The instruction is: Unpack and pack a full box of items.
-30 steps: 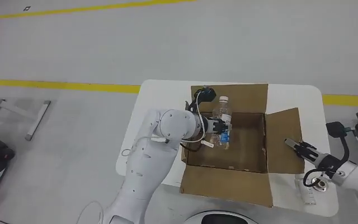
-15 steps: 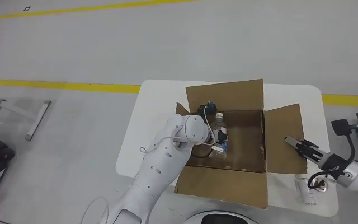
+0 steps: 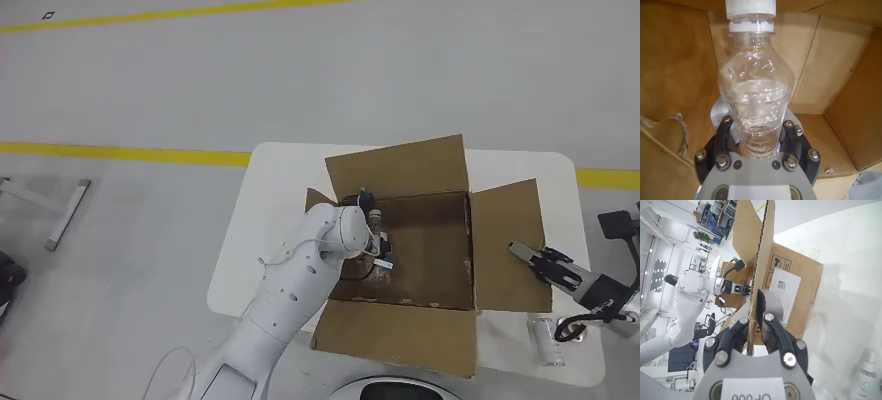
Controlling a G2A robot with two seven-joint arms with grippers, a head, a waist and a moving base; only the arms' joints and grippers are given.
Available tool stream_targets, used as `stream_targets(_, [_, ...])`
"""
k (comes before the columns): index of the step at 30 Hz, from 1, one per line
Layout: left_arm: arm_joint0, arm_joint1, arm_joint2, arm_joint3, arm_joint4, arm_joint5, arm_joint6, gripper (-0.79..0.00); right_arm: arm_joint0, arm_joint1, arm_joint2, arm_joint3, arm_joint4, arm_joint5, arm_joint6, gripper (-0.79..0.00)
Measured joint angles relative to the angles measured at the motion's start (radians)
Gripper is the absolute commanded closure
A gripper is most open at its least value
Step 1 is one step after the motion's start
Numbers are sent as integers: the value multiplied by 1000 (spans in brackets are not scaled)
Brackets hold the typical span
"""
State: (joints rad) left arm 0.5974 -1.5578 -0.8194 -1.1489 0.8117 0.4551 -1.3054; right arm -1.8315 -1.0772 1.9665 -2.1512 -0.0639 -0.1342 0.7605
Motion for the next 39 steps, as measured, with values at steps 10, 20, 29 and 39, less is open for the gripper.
stream_targets(10, [-16, -8, -4, 33, -26, -13, 14, -785, -3, 3, 5, 5, 12, -4, 12, 0])
stream_targets(20, [-14, 0, -33, -53, -8, -33, 32, -785, 38, 10, -26, 90, -62, 9, 11, 0])
stream_targets(29, [44, 23, -78, -230, -6, -126, 26, -785, 70, 17, -59, 185, -124, 7, 15, -785])
stream_targets(39, [67, 35, -92, -337, 41, -125, -6, -785, 28, 20, 29, 145, -197, -24, -74, -785])
